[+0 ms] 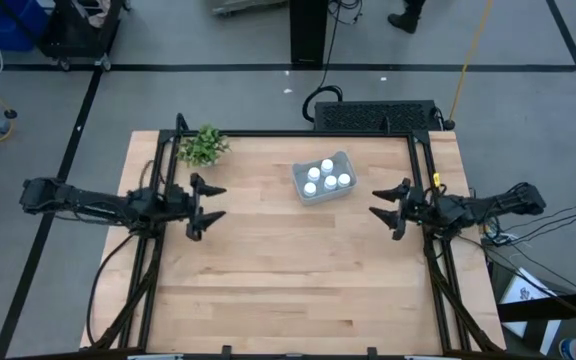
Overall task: Pick and place pill bottles into a basket
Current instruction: Return to Home Position
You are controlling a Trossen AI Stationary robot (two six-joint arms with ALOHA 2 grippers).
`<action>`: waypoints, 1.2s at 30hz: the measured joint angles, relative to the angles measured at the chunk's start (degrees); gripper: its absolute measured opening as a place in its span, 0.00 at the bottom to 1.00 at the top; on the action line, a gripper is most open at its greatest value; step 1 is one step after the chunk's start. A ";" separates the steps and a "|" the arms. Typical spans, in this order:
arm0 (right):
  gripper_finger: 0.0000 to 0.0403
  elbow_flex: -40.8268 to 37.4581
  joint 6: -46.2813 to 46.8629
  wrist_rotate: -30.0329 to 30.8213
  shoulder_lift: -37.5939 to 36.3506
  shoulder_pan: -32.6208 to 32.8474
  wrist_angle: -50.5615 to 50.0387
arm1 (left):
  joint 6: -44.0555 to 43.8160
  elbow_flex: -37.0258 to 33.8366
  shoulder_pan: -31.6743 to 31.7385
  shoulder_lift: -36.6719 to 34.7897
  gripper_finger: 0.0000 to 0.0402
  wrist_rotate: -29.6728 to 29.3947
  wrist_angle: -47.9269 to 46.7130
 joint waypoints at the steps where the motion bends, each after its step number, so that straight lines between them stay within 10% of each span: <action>1: 0.65 0.00 0.12 -1.47 -1.87 -0.30 -1.27 | -0.63 0.02 0.74 -1.76 0.79 2.08 -2.17; 17: 0.65 11.84 0.56 1.42 -4.29 -0.93 -30.70 | -4.27 0.02 12.37 -23.45 0.78 22.93 -27.44; 28: 0.65 -5.41 -1.21 -3.30 -3.70 -0.91 4.02 | -3.57 0.02 17.20 -31.74 0.76 25.27 -31.32; 36: 0.65 -5.82 -3.57 -3.31 -2.60 -1.13 4.45 | -4.09 0.02 17.13 -31.66 0.76 30.52 -35.87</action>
